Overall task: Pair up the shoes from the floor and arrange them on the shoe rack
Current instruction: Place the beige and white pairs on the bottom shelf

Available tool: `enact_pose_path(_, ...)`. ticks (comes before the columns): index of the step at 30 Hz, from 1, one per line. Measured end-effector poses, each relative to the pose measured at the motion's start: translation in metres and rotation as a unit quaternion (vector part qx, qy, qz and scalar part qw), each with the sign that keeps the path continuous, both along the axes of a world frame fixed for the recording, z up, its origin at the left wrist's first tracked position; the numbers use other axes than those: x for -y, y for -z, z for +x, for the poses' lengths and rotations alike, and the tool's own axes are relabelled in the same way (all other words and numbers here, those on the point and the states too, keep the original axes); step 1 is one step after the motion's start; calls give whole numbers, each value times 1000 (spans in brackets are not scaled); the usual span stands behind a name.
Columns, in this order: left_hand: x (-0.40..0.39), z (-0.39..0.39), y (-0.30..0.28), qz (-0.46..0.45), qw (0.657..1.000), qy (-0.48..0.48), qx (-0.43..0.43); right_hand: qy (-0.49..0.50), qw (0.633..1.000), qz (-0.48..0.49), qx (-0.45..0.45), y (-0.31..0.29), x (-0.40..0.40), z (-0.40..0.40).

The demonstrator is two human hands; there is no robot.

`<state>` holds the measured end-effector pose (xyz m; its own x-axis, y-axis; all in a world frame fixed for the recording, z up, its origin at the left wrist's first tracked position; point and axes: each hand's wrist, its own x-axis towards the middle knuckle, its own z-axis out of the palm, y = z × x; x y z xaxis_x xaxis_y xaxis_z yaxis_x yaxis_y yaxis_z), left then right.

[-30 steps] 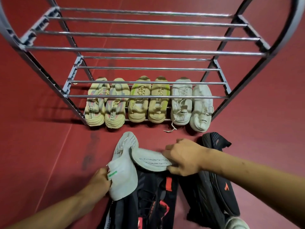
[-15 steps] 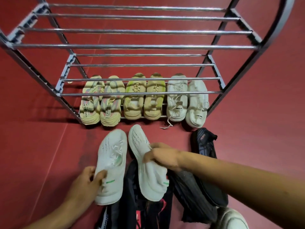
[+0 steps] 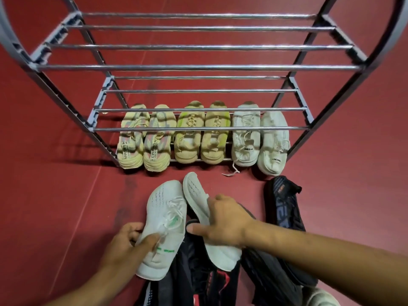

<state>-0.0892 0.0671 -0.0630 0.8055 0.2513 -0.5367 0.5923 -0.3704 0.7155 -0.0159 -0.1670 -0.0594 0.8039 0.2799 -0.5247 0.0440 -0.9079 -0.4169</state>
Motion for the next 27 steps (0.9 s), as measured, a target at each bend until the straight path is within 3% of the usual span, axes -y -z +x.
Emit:
enact_pose_path(1, -1, 0, 0, 0, 1000, -4, -1, 7, 999, 50, 15, 0, -4, -11)
enact_pose_path(3, -1, -2, 1, -11, 1000, -11, 1, 91, 978, 182, -43, 0, -3, -25)
enact_pose_path(5, -3, -5, 5, -16, 1000, -15, 6, 146, 956, 247, -66, 10, 8, -28)
enact_pose_path(7, -5, -8, 8, -18, 1000, -16, 6, 141, 957, 251, -41, 15, 17, -21)
enact_pose_path(11, -9, -13, 14, -10, 1000, -24, 7, 121, 979, 160, -39, 11, 17, -11)
enact_pose_path(17, -6, -25, 21, -29, 995, -80, 42, 300, 914, 231, -148, 21, 15, 4)
enact_pose_path(24, -12, -30, -5, -3, 982, -21, 188, 292, 914, 281, 10, -34, 38, 8)
enact_pose_path(27, -14, -7, -26, -40, 970, -14, 240, 291, 889, 349, 54, -65, 47, 6)
